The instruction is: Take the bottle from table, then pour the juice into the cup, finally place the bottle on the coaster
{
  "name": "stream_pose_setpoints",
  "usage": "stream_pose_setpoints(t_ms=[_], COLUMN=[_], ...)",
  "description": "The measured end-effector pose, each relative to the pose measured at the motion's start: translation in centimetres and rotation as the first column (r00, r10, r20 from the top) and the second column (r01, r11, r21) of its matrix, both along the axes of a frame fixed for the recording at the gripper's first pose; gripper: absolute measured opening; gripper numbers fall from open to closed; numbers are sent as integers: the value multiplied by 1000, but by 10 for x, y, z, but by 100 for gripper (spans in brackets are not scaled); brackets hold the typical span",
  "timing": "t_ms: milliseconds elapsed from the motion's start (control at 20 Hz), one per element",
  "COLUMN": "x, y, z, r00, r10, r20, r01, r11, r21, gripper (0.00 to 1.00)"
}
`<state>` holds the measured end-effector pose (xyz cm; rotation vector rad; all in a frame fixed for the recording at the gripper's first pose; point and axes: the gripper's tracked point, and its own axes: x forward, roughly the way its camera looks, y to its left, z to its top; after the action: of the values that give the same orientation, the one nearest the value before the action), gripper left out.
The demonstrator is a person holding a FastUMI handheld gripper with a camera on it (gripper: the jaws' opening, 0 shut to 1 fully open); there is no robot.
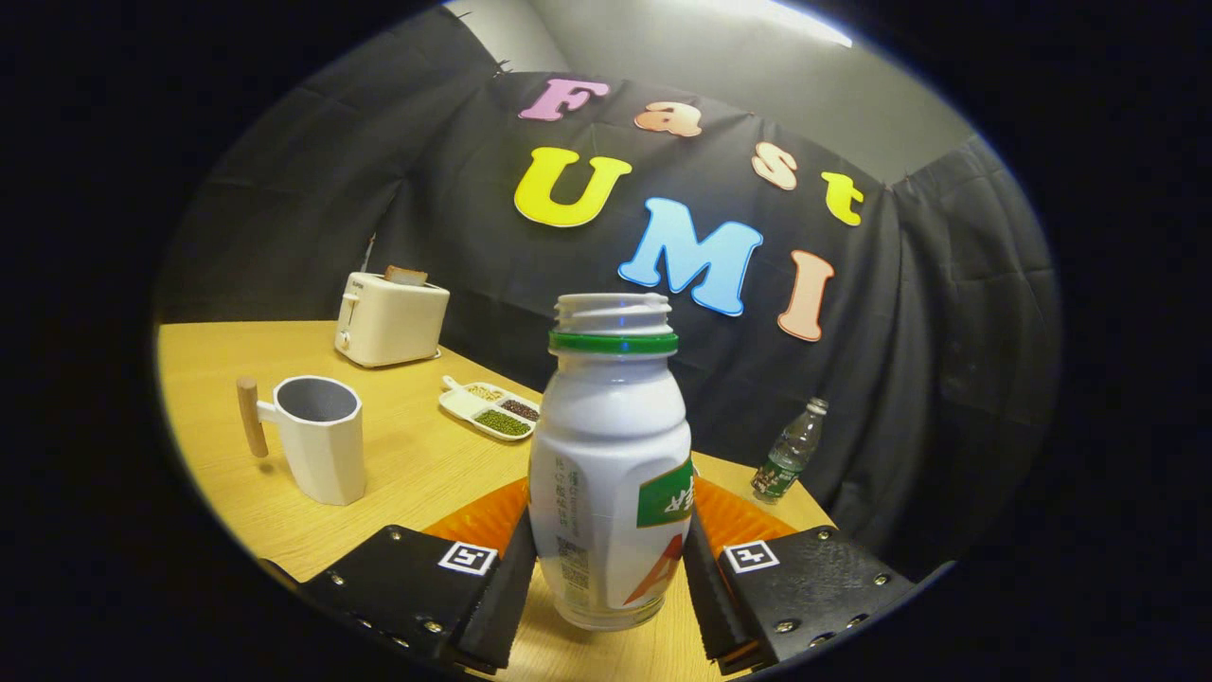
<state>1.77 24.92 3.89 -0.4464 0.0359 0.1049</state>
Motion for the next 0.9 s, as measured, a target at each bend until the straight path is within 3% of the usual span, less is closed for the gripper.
stream_pose_setpoints(t_ms=[900], x=[21], y=[38], z=[-1], r00=[997], r10=[71], r20=[-31], r01=[-77], r11=[964], r21=[-255], gripper=[72])
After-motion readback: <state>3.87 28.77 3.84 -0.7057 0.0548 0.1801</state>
